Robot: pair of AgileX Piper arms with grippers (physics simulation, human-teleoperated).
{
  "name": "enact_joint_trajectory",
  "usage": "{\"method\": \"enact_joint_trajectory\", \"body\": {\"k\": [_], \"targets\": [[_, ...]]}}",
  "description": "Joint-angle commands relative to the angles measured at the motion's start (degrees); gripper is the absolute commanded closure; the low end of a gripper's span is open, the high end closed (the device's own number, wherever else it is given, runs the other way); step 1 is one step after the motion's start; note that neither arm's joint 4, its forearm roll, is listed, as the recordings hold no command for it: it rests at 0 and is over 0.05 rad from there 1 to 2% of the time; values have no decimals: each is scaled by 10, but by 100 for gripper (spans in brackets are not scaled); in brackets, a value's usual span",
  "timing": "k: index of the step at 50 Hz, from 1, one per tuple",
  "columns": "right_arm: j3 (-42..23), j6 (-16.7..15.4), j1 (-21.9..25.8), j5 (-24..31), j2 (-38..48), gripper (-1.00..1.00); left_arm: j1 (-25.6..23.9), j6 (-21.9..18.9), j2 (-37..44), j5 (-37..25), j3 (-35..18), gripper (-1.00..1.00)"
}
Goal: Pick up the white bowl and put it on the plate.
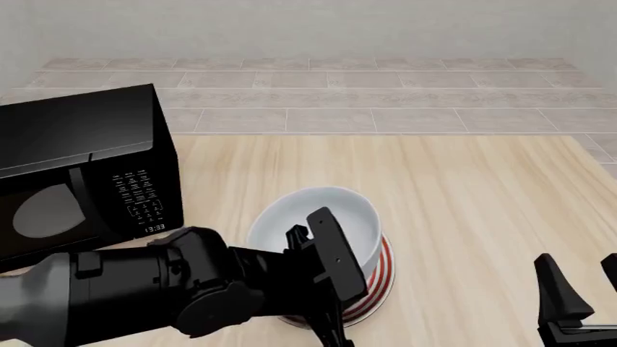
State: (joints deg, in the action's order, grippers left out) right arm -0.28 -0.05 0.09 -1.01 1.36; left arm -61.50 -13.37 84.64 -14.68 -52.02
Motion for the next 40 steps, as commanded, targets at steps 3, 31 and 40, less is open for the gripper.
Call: {"method": "enact_joint_trajectory", "body": {"k": [3,31,40], "targets": [[0,0,1,3,-2,-100,0,-4,18,12,-8,100],[0,0,0,3,-2,-100,3,13,61,35,-22,100],[0,0,0,2,-2,-100,4,20,72,50,-14,100]]}}
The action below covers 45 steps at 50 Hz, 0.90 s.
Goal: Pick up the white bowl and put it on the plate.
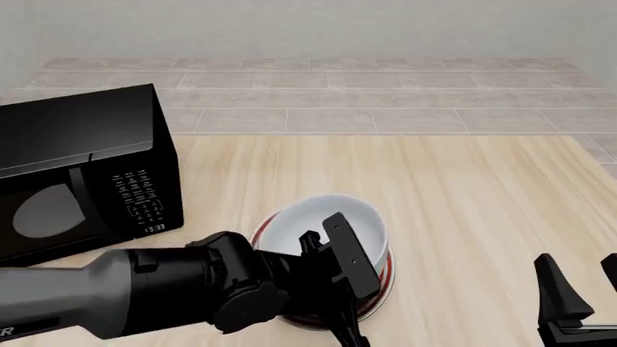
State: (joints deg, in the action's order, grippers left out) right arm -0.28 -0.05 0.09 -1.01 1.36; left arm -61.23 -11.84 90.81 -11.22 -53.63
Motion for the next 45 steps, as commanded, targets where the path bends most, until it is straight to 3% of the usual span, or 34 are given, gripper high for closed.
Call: {"method": "enact_joint_trajectory", "body": {"k": [1,42,43,45], "targets": [[0,0,0,3,-2,-100,2,4,12,17,2,100],[0,0,0,3,-2,-100,5,7,35,35,6,100],[0,0,0,3,-2,-100,7,6,35,35,5,-100],[0,0,1,2,-2,-100,8,4,35,34,4,-100]]}}
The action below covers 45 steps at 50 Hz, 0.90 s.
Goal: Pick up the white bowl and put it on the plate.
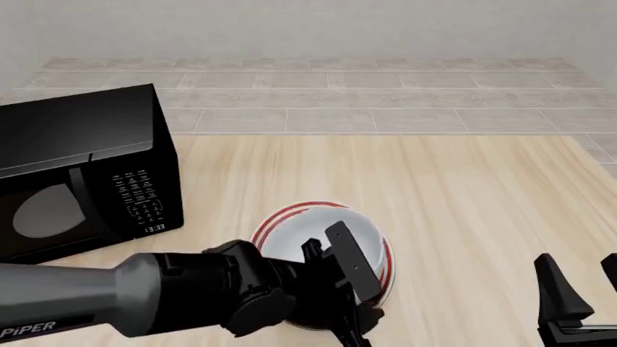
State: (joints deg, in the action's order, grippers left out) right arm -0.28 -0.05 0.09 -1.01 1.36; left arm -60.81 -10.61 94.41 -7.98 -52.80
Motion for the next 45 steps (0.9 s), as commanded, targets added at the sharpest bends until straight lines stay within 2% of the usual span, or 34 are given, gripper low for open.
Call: {"method": "enact_joint_trajectory", "body": {"k": [1,24,45], "targets": [[0,0,0,3,-2,-100,5,-8,-1,0,-6,-100],[0,0,1,2,-2,-100,9,-18,-20,-18,-7,-100],[0,0,0,3,-2,-100,12,-34,-107,-78,4,-100]]}}
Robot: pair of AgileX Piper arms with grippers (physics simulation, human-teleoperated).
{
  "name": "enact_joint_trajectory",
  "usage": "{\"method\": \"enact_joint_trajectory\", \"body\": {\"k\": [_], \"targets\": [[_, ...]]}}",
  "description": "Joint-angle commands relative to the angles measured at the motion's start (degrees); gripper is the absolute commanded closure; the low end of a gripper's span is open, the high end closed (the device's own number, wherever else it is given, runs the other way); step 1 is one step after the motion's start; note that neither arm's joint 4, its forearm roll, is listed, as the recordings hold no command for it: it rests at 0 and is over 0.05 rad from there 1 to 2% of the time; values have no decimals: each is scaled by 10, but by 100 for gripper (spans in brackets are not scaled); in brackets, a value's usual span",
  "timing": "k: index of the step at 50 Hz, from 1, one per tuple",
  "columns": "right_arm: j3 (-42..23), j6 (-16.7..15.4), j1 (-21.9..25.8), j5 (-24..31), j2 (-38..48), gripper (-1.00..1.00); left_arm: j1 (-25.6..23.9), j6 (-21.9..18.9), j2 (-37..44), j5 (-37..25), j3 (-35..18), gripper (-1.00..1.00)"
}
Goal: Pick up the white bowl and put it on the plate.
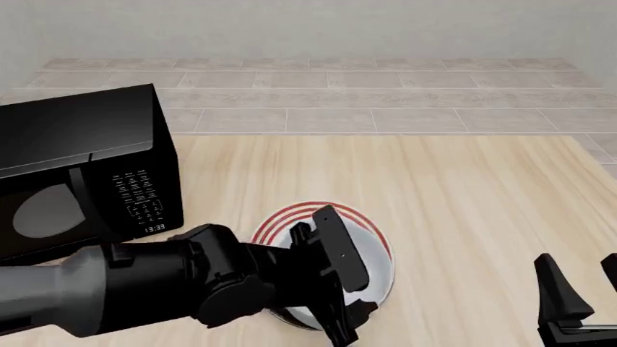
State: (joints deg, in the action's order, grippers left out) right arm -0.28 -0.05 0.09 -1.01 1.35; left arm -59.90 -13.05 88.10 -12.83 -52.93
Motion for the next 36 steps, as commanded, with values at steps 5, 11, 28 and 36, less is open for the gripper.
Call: {"method": "enact_joint_trajectory", "body": {"k": [5,11,28,36], "targets": [[0,0,0,3,-2,-100,8,-11,-74,-43,11,-100],[0,0,0,3,-2,-100,9,-11,-113,-59,20,-100],[0,0,0,2,-2,-100,34,-13,-244,-79,75,-100],[0,0,1,3,-2,-100,58,-18,-310,-82,100,-100]]}}
